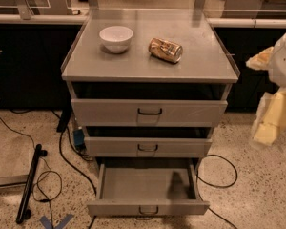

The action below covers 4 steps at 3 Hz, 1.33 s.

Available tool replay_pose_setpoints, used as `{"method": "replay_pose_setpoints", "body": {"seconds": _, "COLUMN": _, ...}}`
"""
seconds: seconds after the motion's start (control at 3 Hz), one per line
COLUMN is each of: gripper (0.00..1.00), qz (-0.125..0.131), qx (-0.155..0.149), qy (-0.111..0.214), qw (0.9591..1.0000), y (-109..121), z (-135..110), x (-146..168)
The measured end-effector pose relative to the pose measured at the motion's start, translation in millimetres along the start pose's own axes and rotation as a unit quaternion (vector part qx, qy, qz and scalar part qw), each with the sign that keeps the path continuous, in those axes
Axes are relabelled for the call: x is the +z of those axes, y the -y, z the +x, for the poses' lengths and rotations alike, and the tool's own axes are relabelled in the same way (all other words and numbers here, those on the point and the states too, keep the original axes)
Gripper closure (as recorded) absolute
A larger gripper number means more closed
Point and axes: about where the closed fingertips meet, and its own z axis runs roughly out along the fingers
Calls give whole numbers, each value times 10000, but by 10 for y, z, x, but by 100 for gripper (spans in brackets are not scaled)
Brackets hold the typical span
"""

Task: Close bottom drawer

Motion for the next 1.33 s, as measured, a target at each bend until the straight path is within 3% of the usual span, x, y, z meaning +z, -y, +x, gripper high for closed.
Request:
{"method": "replay_pose_setpoints", "body": {"seconds": 0.33, "gripper": 26, "qz": -398, "qx": 118, "qy": 315, "qw": 9986, "y": -328, "z": 71, "x": 518}}
{"method": "replay_pose_setpoints", "body": {"seconds": 1.0, "gripper": 73, "qz": -614, "qx": 141, "qy": 527, "qw": 9966, "y": -793, "z": 88, "x": 1497}}
{"method": "replay_pose_setpoints", "body": {"seconds": 1.33, "gripper": 100, "qz": -566, "qx": 154, "qy": 529, "qw": 9969, "y": -809, "z": 96, "x": 1573}}
